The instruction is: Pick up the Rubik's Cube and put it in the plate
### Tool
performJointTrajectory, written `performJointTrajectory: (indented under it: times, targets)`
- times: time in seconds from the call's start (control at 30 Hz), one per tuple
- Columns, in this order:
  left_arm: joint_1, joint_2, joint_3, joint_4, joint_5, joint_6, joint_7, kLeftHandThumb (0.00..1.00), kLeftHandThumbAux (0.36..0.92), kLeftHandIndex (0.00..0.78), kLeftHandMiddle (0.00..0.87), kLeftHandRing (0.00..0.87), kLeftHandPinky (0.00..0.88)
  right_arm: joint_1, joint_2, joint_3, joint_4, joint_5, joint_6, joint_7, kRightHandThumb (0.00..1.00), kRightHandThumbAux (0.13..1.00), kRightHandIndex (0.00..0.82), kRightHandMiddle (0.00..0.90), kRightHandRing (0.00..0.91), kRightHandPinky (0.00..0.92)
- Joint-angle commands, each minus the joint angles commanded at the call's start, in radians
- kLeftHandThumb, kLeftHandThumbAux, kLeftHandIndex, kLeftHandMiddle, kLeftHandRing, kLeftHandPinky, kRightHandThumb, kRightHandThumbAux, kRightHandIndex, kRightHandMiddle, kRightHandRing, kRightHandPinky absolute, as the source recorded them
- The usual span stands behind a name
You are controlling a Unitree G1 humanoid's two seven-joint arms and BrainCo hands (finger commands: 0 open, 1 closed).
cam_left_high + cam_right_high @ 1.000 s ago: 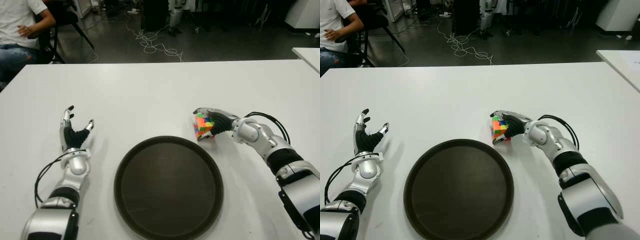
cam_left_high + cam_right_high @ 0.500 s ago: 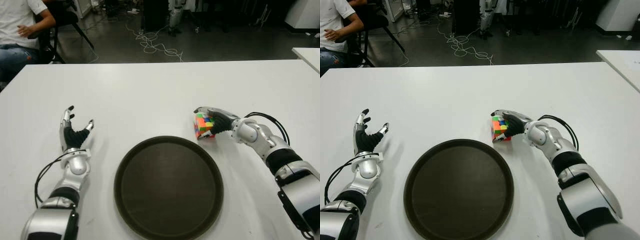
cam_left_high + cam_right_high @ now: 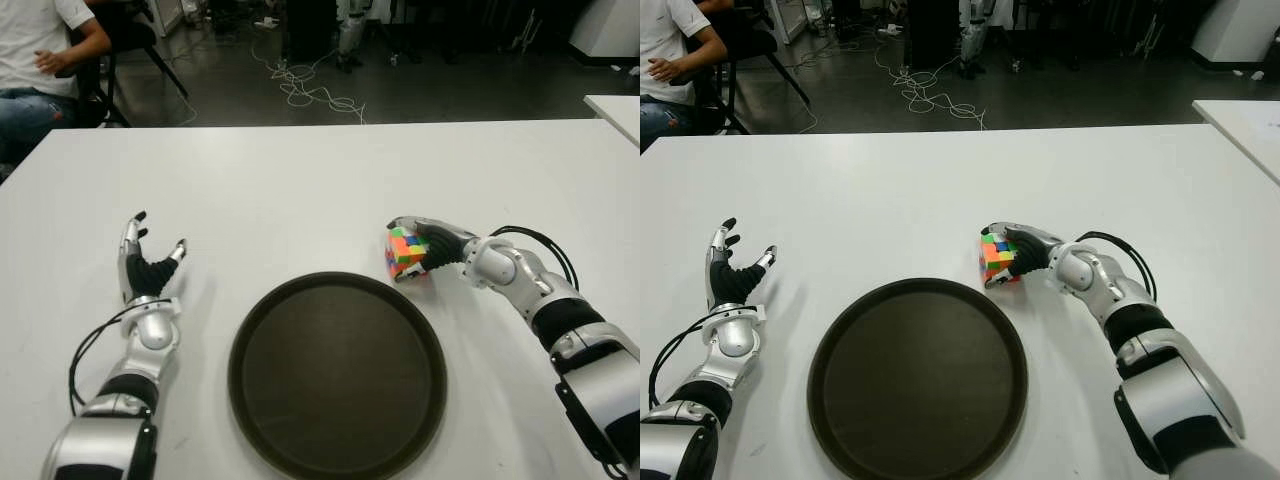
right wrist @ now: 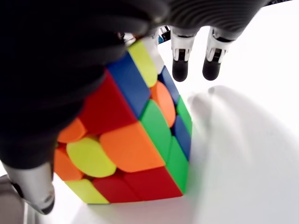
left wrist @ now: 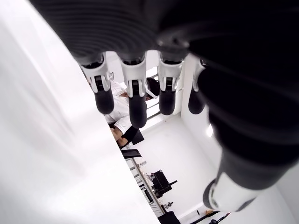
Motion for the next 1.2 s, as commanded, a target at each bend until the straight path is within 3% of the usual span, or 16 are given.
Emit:
performJointTrajectory:
  times: [0.13, 0.27, 0.37, 0.47, 0.53, 0.63, 0.87, 1.2]
  targets:
    - [0.002, 0.002, -0.005, -0.003, 0.007, -0.002, 0.005, 0.0, 0.785, 0.126, 0.131, 0.127, 0.102, 0.0, -0.002, -0.001, 0.0, -0.008, -0.008, -0.039, 0.0, 0.73, 0.101, 0.118, 0.117, 0.116]
    - [0.003, 0.001, -0.005, -0.005, 0.003, -0.007, 0.001, 0.0, 0.788, 0.126, 0.125, 0.118, 0.09, 0.005, 0.003, -0.004, -0.005, -0.021, 0.01, -0.097, 0.0, 0.781, 0.235, 0.202, 0.217, 0.237]
    - [0.003, -0.001, -0.002, -0.006, -0.002, -0.011, -0.003, 0.0, 0.791, 0.129, 0.128, 0.122, 0.097, 0.012, 0.01, -0.014, -0.005, -0.021, 0.027, -0.139, 0.064, 0.8, 0.37, 0.317, 0.366, 0.376]
    - [0.004, -0.001, 0.001, -0.007, -0.005, -0.011, -0.006, 0.0, 0.792, 0.131, 0.133, 0.129, 0.109, 0.019, 0.02, -0.027, -0.008, -0.012, 0.051, -0.176, 0.119, 0.809, 0.434, 0.416, 0.48, 0.479]
    - [0.004, -0.001, 0.002, -0.006, -0.007, -0.012, -0.008, 0.0, 0.797, 0.132, 0.136, 0.135, 0.113, 0.021, 0.024, -0.031, -0.009, -0.007, 0.062, -0.189, 0.165, 0.816, 0.49, 0.542, 0.591, 0.598]
    - [0.004, -0.002, 0.003, -0.006, -0.011, -0.012, -0.012, 0.0, 0.806, 0.126, 0.13, 0.132, 0.107, 0.027, 0.033, -0.046, -0.011, 0.004, 0.081, -0.212, 0.202, 0.822, 0.542, 0.653, 0.68, 0.679]
    - [0.004, -0.003, 0.006, -0.008, -0.013, -0.013, -0.012, 0.0, 0.794, 0.13, 0.129, 0.133, 0.1, 0.037, 0.058, -0.092, -0.011, 0.05, 0.116, -0.224, 0.235, 0.832, 0.624, 0.77, 0.773, 0.757]
    - [0.002, -0.002, 0.009, -0.002, -0.014, -0.005, -0.014, 0.0, 0.796, 0.12, 0.125, 0.119, 0.092, 0.043, 0.071, -0.123, -0.012, 0.085, 0.135, -0.206, 0.248, 0.846, 0.645, 0.788, 0.788, 0.769]
